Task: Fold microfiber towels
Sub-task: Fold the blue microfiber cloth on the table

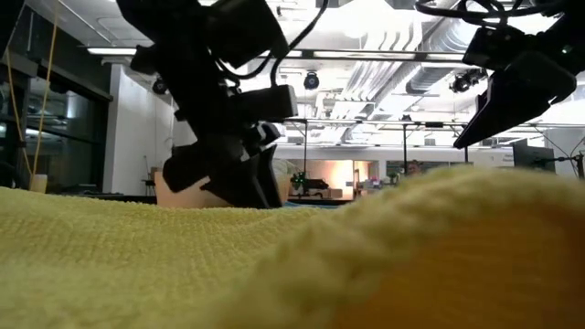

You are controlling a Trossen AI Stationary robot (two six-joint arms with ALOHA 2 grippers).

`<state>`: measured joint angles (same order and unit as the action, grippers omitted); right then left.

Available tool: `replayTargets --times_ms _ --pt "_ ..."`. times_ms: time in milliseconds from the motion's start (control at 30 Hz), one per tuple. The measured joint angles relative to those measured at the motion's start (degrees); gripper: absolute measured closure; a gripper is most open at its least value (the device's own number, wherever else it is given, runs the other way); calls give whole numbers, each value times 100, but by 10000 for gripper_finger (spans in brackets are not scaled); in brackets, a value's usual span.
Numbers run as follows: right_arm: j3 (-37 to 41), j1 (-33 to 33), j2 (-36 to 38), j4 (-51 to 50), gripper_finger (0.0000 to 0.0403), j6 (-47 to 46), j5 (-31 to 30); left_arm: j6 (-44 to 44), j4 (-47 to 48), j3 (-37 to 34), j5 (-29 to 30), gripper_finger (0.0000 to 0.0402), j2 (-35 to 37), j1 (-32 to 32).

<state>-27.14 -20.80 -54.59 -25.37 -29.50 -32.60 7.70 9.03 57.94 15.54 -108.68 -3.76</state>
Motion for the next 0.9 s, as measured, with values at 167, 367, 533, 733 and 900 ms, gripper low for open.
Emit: replayTargets --times_ms 167,367,533,733,900 --pt "0 0 0 -2 178 -4 177 -75 23 1 -141 216 0 3" --pt "-35 2 0 -148 178 275 486 -152 50 -1 -142 234 4 -10" --pt "-367 0 -1 -840 178 393 1069 -158 62 -6 -104 287 -5 -16" --pt "-417 -75 -371 -758 182 499 1812 -152 64 -10 -79 355 -13 -25" --pt "-380 -333 -1129 -792 199 1272 1747 -90 64 -11 -58 380 -15 -25"
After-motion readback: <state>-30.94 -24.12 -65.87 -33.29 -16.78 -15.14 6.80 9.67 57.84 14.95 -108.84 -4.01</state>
